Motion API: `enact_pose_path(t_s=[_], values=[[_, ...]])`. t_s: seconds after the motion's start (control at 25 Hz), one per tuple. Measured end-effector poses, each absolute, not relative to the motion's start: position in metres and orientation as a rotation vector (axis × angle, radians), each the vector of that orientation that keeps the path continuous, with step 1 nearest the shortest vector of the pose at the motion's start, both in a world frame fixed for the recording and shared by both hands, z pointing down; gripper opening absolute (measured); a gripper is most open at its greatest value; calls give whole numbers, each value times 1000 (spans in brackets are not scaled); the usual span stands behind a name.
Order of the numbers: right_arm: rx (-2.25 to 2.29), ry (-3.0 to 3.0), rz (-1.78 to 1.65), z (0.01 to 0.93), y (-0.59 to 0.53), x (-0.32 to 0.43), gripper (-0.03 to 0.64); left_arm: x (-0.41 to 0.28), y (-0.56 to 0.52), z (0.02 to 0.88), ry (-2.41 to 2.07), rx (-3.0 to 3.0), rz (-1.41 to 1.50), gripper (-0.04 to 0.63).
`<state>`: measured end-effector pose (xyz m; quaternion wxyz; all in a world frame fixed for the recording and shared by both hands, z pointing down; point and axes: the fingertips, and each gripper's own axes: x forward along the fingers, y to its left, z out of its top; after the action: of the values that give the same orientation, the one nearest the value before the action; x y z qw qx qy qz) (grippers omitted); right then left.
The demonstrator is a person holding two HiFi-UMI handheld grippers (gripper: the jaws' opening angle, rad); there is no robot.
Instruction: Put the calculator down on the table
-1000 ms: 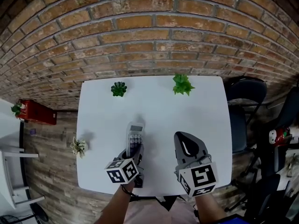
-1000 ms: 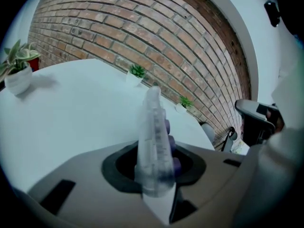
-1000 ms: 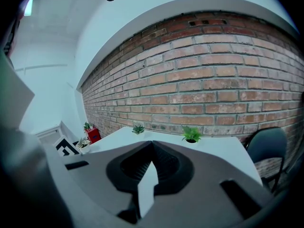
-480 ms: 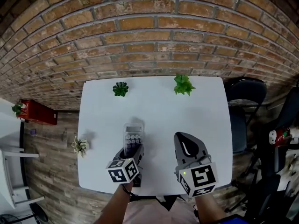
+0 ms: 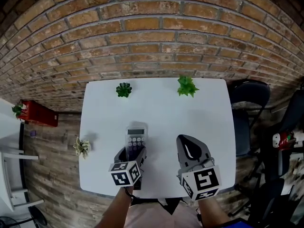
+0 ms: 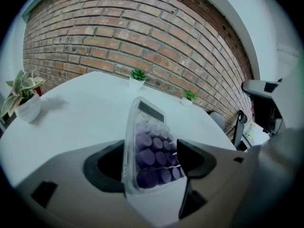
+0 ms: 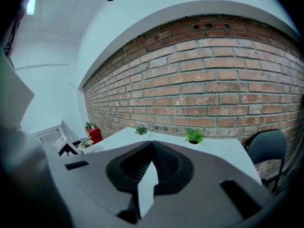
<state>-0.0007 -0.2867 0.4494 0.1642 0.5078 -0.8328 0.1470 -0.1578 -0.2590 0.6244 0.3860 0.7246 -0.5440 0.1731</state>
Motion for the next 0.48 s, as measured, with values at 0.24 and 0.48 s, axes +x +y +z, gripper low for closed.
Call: enact_pose_path(t_s=[0.24,0.48], values=[[1440,-2375,404,447,-282,-1,3,-166,-257,624,-1410,1835,428,338],[1428,-2382,392,444,-277,-2,3,-177,-251,618,-1457,1835,423,344]])
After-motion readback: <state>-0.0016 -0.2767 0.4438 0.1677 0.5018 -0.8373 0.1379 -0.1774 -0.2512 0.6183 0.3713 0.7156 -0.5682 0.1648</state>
